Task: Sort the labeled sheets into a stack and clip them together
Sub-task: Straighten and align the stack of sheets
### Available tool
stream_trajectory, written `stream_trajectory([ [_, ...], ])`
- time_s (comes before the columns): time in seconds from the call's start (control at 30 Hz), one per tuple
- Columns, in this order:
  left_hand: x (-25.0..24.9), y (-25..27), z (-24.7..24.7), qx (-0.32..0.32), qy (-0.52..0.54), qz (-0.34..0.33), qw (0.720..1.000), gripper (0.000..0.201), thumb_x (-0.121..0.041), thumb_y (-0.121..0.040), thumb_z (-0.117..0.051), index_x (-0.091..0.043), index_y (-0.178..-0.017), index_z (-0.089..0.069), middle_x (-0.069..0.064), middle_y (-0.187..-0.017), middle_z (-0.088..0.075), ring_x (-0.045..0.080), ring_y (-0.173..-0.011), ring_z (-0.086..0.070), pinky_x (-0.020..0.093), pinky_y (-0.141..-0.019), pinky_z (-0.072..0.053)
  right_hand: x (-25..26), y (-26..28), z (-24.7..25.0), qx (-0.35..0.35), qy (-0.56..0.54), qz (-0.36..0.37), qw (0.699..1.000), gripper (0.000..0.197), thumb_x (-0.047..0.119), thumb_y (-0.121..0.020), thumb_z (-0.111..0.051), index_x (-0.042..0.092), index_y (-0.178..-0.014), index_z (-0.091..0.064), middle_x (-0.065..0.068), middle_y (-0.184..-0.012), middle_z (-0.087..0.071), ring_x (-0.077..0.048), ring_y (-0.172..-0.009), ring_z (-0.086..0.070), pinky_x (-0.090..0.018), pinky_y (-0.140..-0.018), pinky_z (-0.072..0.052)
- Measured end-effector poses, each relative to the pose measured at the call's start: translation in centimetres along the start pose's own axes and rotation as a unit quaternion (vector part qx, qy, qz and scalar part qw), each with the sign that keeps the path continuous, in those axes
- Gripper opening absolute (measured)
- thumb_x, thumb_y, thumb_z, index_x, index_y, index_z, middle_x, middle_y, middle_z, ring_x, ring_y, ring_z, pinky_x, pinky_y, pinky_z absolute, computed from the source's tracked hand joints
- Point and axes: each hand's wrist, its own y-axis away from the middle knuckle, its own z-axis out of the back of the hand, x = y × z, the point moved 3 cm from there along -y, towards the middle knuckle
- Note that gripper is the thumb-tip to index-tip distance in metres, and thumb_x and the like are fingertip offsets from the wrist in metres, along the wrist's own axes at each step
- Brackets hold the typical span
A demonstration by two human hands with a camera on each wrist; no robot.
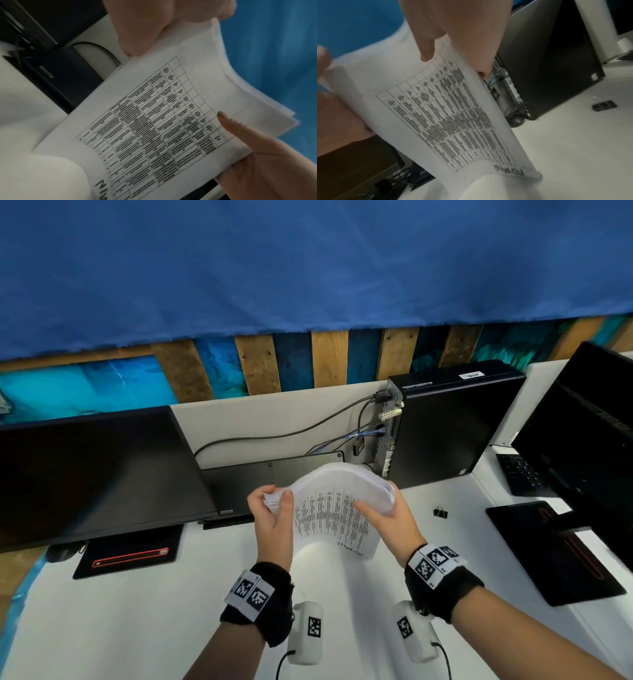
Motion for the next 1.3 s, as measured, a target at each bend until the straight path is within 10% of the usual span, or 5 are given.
stream_trajectory([
  [0.4,-0.6,-3.2,1.2,-0.006,-0.091,-0.102,0.991,0.072,0.001,-0.076,-0.073,-0.030,-0.128,-0.032,-0.003,-0.121,-0.050,-0.007,-0.110,-0.053,0.010,-0.091,-0.045,-1.9,-2.0,0.4,-0.045,-0.031,-0.034,0.998,0.049,0.003,-0.077,-0.074,0.019,-0.118,-0.053,-0.004,-0.112,-0.067,-0.017,-0.102,-0.065,-0.027,-0.079,-0.054],
  [0.57,-1.2,-4.3,1.0,0.052,-0.254,-0.219,0.941,0.038,-0.007,-0.084,-0.067,-0.032,-0.111,-0.058,0.005,-0.134,-0.043,-0.005,-0.121,-0.040,0.002,-0.100,-0.029,-2.4,-2.6,0.2,-0.028,-0.023,-0.053,0.998,0.037,0.002,-0.083,-0.067,0.013,-0.117,-0.060,-0.001,-0.103,-0.071,-0.019,-0.098,-0.068,-0.021,-0.074,-0.056],
  [0.8,-1.3,-4.9,0.6,0.072,-0.232,-0.183,0.953,0.024,-0.018,-0.092,-0.045,-0.025,-0.113,-0.055,0.002,-0.117,-0.052,-0.015,-0.106,-0.045,0.000,-0.092,-0.031,-2.8,-3.4,0.2,-0.026,-0.026,-0.053,0.998,0.030,0.003,-0.083,-0.067,0.018,-0.109,-0.064,0.003,-0.100,-0.072,-0.016,-0.095,-0.068,-0.027,-0.080,-0.054],
  [1.03,0.8,-5.6,0.4,0.027,-0.058,0.041,0.997,0.013,-0.022,-0.100,-0.039,-0.017,-0.108,-0.047,-0.004,-0.097,-0.058,0.014,-0.092,-0.057,0.025,-0.074,-0.045,-2.7,-3.7,0.3,-0.020,-0.006,-0.052,0.998,0.031,0.006,-0.083,-0.068,0.012,-0.113,-0.063,-0.005,-0.106,-0.072,-0.023,-0.100,-0.068,-0.039,-0.089,-0.054],
  [1.3,0.5,-4.6,-0.5,0.032,-0.023,0.039,0.998,0.008,-0.017,-0.101,-0.036,-0.014,-0.108,-0.037,-0.003,-0.092,-0.054,0.011,-0.084,-0.054,0.028,-0.075,-0.046,-3.4,-3.7,-0.1,-0.074,-0.019,-0.036,0.996,0.028,0.015,-0.086,-0.065,0.018,-0.113,-0.058,-0.009,-0.111,-0.069,-0.025,-0.103,-0.067,-0.046,-0.090,-0.054],
])
